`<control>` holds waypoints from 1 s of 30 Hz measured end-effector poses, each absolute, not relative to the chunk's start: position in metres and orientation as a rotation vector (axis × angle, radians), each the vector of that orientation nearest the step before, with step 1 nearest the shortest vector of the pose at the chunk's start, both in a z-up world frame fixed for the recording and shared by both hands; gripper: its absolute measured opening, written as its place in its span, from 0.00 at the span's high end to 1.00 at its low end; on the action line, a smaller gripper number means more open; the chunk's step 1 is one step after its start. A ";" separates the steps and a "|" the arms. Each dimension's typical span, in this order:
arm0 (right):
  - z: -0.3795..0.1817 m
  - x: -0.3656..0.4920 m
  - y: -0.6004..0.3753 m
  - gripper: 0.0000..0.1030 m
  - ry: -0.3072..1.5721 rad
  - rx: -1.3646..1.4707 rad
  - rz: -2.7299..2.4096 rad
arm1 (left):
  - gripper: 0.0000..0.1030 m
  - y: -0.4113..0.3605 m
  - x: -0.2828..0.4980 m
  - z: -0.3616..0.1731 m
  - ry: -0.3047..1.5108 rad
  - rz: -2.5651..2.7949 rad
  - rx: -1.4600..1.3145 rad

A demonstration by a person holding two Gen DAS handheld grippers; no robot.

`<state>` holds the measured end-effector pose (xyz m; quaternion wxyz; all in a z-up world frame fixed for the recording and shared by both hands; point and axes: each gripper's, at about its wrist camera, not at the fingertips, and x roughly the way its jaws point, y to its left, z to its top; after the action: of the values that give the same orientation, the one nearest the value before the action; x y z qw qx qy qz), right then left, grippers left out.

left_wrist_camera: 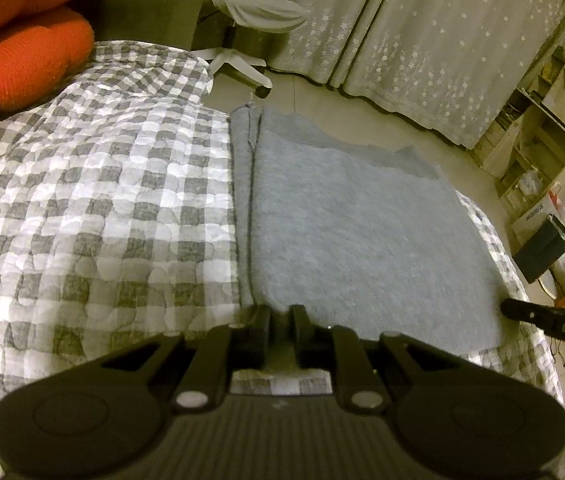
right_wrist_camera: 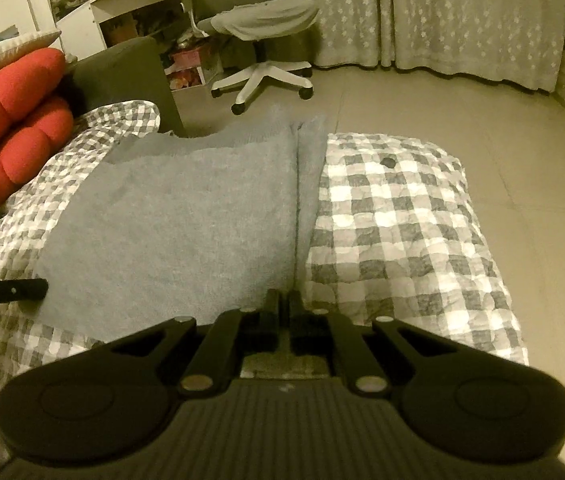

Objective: Fold clothes

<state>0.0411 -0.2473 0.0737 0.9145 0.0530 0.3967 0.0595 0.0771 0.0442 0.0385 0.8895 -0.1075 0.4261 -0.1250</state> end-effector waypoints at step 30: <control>0.069 0.042 -0.237 0.95 0.825 0.040 0.115 | 0.87 0.044 0.080 0.037 0.886 -0.261 -0.212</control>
<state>0.0421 -0.2370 0.0688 0.9143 0.0196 0.4008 0.0558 0.0802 0.0439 0.0371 0.8899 -0.1021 0.4266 -0.1254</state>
